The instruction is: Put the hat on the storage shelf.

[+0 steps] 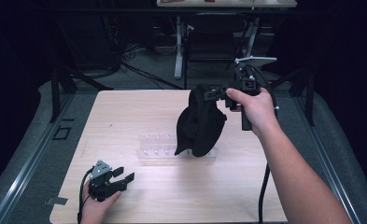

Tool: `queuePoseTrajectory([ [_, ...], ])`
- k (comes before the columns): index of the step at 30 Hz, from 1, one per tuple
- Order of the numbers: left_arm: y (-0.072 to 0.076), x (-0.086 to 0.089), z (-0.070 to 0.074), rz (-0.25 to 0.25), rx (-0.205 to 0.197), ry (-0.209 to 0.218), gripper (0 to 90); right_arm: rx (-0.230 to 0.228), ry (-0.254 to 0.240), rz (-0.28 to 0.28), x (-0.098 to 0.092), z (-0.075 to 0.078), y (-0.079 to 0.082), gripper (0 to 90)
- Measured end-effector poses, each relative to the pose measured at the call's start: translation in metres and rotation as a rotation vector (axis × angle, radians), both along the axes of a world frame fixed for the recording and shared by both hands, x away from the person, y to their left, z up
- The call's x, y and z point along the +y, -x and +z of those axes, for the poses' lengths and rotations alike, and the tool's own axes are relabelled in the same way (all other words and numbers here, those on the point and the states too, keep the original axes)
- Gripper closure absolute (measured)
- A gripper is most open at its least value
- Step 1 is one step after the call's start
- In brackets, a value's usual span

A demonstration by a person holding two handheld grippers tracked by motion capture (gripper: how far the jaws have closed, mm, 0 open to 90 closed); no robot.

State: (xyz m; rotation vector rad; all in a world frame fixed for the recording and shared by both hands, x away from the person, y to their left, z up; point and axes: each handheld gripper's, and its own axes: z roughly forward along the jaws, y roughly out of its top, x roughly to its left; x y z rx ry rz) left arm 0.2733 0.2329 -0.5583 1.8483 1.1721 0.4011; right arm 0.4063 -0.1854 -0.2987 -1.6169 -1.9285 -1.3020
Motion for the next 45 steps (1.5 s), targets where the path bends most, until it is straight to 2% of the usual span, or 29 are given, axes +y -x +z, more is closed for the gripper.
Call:
queuePoseTrajectory([
  [5, 0.000, -0.001, 0.001, -0.009, 0.007, -0.003, 44.4, 0.004, 0.012, 0.002, 0.002, -0.003, -0.001, 88.6],
  [13, -0.002, -0.008, 0.005, -0.023, -0.003, 0.015, 44.5, -0.007, 0.008, 0.001, 0.008, -0.004, -0.001, 88.5],
  [17, -0.003, -0.014, 0.012, -0.045, -0.007, 0.016, 44.6, -0.014, 0.002, 0.014, 0.015, -0.004, 0.000, 88.5],
  [21, -0.004, -0.022, 0.021, -0.067, -0.026, 0.031, 45.0, -0.019, -0.011, 0.022, 0.024, -0.003, 0.000, 88.4],
  [25, -0.006, -0.030, 0.029, -0.097, -0.057, 0.016, 45.5, -0.022, -0.015, 0.030, 0.031, -0.003, -0.001, 88.4],
  [30, -0.012, -0.040, 0.035, -0.118, -0.069, 0.001, 46.3, -0.023, -0.022, 0.039, 0.035, -0.004, -0.001, 88.4],
  [38, -0.018, -0.060, 0.047, -0.160, -0.097, -0.001, 47.8, -0.025, -0.042, 0.032, 0.037, -0.006, -0.001, 88.4],
  [45, -0.023, -0.075, 0.051, -0.179, -0.107, 0.006, 51.8, -0.022, -0.057, 0.042, 0.041, -0.007, -0.001, 88.4],
])
